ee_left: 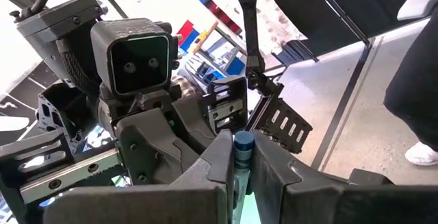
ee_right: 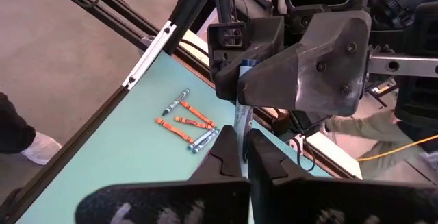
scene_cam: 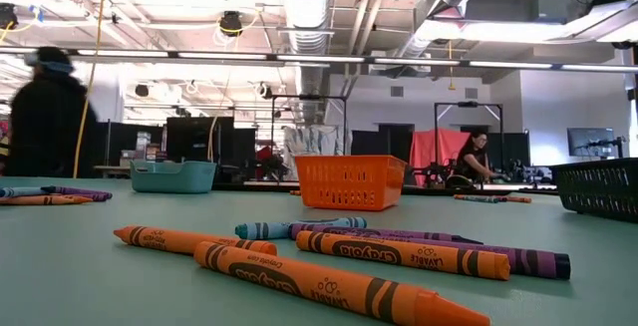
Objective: Sort crayons
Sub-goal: Put the blue crayon into the blue bin
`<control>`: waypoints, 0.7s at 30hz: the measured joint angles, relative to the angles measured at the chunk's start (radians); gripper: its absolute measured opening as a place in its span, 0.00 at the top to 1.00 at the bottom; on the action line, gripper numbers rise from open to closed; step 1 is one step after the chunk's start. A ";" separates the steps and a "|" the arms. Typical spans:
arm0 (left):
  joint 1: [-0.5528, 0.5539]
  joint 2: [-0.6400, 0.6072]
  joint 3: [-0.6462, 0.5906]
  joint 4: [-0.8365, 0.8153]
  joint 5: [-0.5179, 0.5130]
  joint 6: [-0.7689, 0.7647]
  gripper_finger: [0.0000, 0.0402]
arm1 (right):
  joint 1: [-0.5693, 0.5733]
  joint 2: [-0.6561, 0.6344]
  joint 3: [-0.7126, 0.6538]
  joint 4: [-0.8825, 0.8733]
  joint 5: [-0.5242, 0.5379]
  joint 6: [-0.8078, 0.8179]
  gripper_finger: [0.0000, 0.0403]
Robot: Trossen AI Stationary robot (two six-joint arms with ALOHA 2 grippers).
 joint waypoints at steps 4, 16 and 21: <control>0.000 0.000 0.000 -0.010 -0.013 0.000 0.97 | -0.001 0.000 0.000 -0.002 0.000 0.022 0.97; 0.005 -0.001 0.000 -0.112 -0.172 -0.022 0.97 | -0.004 0.000 0.000 -0.159 0.188 0.164 0.63; 0.048 0.001 0.000 -0.258 -0.265 -0.104 0.97 | -0.003 -0.001 0.002 -0.352 0.262 0.335 0.49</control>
